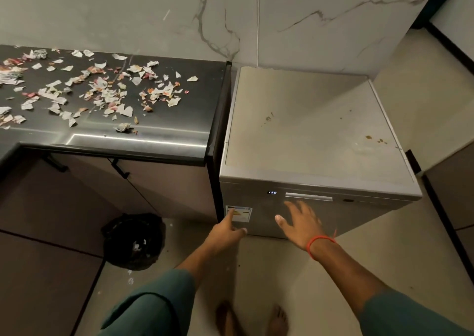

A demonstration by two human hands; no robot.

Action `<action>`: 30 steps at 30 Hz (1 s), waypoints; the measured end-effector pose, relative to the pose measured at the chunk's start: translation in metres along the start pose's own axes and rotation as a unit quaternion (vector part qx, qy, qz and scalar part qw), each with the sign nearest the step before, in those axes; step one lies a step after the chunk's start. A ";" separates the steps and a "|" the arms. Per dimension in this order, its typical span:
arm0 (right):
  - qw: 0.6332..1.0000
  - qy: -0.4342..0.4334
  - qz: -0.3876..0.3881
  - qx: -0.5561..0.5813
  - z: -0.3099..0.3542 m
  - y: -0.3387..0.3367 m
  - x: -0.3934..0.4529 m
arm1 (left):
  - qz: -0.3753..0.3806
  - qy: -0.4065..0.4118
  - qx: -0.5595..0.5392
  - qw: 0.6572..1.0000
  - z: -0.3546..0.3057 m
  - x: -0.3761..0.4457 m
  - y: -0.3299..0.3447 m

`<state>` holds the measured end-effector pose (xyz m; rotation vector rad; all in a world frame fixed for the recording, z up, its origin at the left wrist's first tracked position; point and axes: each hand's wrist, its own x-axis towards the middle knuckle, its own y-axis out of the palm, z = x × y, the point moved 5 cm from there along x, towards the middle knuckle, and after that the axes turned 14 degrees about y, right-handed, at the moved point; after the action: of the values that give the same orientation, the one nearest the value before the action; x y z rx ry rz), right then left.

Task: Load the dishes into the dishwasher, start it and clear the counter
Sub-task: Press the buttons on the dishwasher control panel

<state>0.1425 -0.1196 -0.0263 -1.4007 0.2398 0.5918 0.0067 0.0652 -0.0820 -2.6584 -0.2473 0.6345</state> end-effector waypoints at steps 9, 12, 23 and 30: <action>0.995 0.014 0.048 0.082 -0.005 0.034 -0.008 | -0.031 -0.081 -0.236 0.968 -0.017 0.034 0.027; 0.990 0.028 0.066 0.121 -0.012 0.048 -0.007 | -0.058 -0.103 -0.267 0.956 -0.013 0.049 0.027; 0.978 0.061 0.099 0.175 -0.033 0.073 -0.011 | -0.083 -0.139 -0.333 0.929 -0.015 0.070 0.022; 0.974 0.073 0.101 0.189 -0.039 0.065 -0.008 | -0.108 -0.145 -0.413 0.892 -0.029 0.070 0.023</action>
<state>0.1086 -0.1562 -0.0847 -1.0566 0.5880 0.5755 0.0832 0.0528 -0.0953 -3.2192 -1.1026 1.0259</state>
